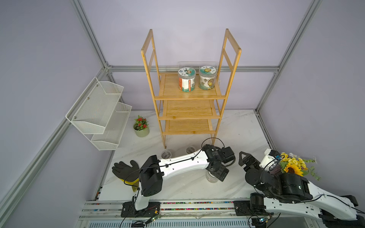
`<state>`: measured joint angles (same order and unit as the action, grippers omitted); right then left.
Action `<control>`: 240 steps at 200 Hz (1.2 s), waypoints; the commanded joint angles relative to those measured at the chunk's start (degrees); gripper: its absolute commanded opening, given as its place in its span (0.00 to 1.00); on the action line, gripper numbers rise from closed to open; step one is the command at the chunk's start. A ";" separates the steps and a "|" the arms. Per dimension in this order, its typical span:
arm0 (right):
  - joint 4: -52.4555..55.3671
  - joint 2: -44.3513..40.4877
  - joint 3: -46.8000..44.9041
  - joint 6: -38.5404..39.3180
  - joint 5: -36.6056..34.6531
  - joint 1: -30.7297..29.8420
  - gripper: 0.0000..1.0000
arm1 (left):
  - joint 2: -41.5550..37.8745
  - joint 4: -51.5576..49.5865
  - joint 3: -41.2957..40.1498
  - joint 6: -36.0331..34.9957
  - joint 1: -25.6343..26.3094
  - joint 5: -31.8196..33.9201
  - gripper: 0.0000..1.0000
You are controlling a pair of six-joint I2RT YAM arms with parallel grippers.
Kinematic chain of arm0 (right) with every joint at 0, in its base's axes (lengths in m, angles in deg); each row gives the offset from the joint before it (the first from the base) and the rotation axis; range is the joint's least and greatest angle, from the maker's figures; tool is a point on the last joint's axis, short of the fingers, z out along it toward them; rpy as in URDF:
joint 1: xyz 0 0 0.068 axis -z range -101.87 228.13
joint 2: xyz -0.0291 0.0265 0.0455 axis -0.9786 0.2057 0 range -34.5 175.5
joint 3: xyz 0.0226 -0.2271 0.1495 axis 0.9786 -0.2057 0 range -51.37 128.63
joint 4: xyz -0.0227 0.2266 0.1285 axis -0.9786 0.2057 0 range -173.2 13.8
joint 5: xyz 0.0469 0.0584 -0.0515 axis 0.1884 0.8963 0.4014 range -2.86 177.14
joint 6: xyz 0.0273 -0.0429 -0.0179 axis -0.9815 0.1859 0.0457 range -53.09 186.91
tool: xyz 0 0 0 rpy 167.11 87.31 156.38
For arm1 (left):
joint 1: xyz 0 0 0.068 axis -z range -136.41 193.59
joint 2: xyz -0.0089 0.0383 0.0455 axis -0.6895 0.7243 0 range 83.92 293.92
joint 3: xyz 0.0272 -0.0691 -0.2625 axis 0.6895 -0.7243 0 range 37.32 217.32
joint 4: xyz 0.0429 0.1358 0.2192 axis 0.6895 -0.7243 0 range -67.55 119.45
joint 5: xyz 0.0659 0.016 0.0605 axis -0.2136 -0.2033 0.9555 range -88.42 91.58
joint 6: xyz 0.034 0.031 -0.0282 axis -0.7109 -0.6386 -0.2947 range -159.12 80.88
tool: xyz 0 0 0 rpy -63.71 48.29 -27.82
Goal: Place the seed container on the shelf
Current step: Pick up the seed jar at the center of the board.
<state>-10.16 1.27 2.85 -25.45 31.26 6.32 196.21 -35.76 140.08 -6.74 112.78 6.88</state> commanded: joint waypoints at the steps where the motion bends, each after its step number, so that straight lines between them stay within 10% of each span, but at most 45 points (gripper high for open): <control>1: 2.38 -0.52 0.33 -1.32 0.07 -0.35 0.94 | 0.85 -1.21 2.32 -1.35 0.29 -0.31 0.99; 240: 3.69 -2.20 -0.87 -2.56 0.33 -0.35 0.95 | 9.35 -5.21 8.24 -4.17 -0.90 0.15 0.99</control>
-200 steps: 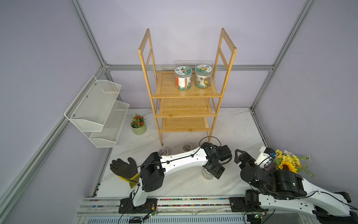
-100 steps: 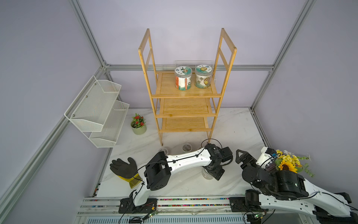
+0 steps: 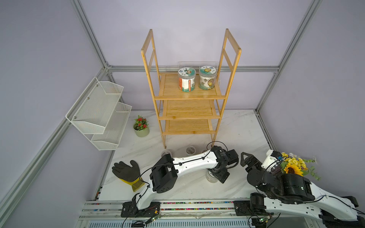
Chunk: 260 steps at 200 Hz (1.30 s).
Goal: Place the seed container on the shelf
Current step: Pick up the seed jar at the center of the board.
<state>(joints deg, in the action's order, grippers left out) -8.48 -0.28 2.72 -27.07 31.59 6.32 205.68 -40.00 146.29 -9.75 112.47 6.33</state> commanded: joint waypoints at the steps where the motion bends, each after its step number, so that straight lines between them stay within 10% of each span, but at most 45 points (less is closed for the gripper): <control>1: 2.01 -0.65 -0.74 -0.95 0.00 -0.35 0.95 | -0.16 -0.96 2.04 -1.15 -0.64 0.65 0.98; 185: 2.13 -0.96 -1.27 -0.87 -1.28 -0.35 0.95 | -1.70 -1.63 2.06 -2.80 -0.98 -0.89 0.73; 260: -17.25 -1.99 -3.92 28.79 -1.84 -0.35 0.97 | -8.05 -2.62 -1.00 -6.76 -1.25 -2.28 0.64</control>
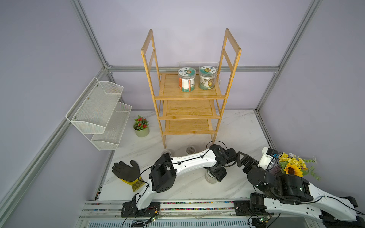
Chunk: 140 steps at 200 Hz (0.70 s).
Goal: Place the seed container on the shelf
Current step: Pick up the seed jar at the center of the board.
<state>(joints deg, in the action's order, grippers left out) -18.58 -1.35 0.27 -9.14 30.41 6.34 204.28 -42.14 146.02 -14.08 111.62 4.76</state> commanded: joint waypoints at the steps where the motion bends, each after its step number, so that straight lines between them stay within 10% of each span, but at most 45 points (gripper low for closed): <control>1: -7.41 -0.99 -1.51 11.25 -0.68 -0.37 0.97 | -6.73 -0.48 -0.89 -2.49 -0.37 -0.71 0.64; 88: -32.22 -3.75 -7.72 48.47 7.66 -0.37 0.97 | -23.85 -1.35 -12.15 -5.25 -3.65 1.62 0.62; 140: -36.29 -1.60 -7.74 55.99 20.35 -0.30 0.97 | -34.47 -3.46 -17.67 -3.99 -5.88 7.16 0.60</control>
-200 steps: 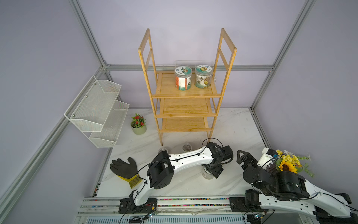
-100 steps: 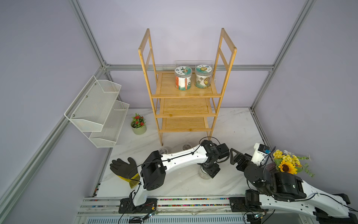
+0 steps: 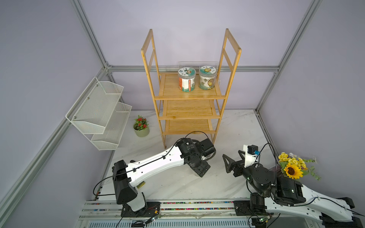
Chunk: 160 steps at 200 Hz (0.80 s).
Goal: Place the seed container on the shelf
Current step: Pick up the seed jar at the center of the board.
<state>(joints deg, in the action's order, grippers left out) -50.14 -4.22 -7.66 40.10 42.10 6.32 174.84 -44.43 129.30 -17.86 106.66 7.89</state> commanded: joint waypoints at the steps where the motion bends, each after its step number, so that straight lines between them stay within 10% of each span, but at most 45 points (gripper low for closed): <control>1: -4.79 1.36 0.22 6.89 9.00 -0.31 0.97 | -5.21 -1.21 -1.03 -0.18 -0.93 4.09 0.60; 54: -3.13 9.24 1.46 6.99 20.80 -1.14 0.97 | -13.63 -1.96 -2.86 -0.07 -2.24 6.97 0.59; 160: -54.10 19.81 -17.81 33.48 3.98 -17.79 0.97 | -15.41 -2.93 -1.82 0.11 -4.62 3.60 0.59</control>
<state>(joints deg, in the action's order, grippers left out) -84.65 13.53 -22.79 64.36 51.11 -10.88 159.84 -48.24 125.81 -17.71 102.70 12.45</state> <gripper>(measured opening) 0.975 0.843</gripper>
